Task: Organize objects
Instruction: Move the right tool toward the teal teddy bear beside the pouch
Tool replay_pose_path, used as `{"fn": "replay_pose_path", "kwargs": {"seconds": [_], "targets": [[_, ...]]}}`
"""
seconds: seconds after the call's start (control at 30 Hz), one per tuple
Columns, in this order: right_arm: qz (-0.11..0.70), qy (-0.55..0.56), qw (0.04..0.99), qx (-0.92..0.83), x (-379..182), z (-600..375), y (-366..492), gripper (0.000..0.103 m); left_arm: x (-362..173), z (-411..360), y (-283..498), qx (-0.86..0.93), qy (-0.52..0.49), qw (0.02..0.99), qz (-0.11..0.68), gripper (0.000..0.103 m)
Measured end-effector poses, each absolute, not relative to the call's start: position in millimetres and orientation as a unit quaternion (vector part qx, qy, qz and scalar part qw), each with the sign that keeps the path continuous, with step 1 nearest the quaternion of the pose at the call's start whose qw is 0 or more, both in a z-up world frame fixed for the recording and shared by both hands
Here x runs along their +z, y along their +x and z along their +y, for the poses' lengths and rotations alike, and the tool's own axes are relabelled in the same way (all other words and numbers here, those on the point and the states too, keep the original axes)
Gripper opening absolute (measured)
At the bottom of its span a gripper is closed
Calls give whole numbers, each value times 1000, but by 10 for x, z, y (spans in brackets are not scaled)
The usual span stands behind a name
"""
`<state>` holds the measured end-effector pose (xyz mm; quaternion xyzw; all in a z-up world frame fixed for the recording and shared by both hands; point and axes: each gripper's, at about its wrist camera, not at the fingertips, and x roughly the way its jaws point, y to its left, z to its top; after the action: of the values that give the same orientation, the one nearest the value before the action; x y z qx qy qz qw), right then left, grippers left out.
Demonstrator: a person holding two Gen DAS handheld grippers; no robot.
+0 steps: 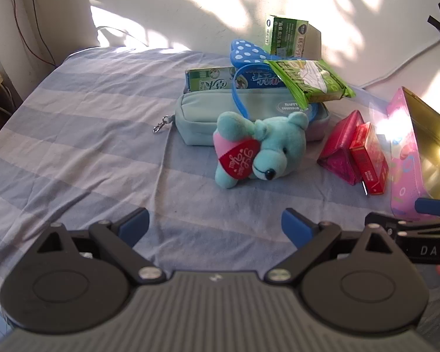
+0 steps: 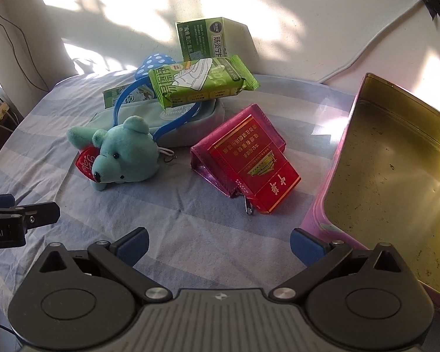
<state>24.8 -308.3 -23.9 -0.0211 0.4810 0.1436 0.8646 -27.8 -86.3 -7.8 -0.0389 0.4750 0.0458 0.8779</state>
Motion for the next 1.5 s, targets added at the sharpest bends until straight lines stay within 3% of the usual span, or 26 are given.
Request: {"fn": "replay_pose_path", "kwargs": {"seconds": [0.33,0.57,0.83,1.07,1.17,1.37,1.47,1.5], "targets": [[484,-44,863,134,-278,-2801,337,102,-138,-626,-102,22,-21,878,477,98],[461,-91,867,164,-52,-2433,699,101,188,-241,388,-27,-3,893,448,98],[387,-96,897,191,408,-2137,936,101,659,214,743,10,85,936,342,98],[383,-86,902,178,62,-2214,453,98,327,429,493,-6,80,914,397,98],[395,-69,896,192,-27,-2264,371,98,255,317,364,-48,19,913,405,98],[400,-85,884,225,-116,-2201,494,87,51,-192,344,-143,-50,896,417,97],[425,-75,871,236,-246,-2194,596,75,-37,-357,438,-157,-53,891,423,96],[433,-68,866,241,-287,-2194,631,70,-72,-398,475,-159,-49,888,428,91]]}}
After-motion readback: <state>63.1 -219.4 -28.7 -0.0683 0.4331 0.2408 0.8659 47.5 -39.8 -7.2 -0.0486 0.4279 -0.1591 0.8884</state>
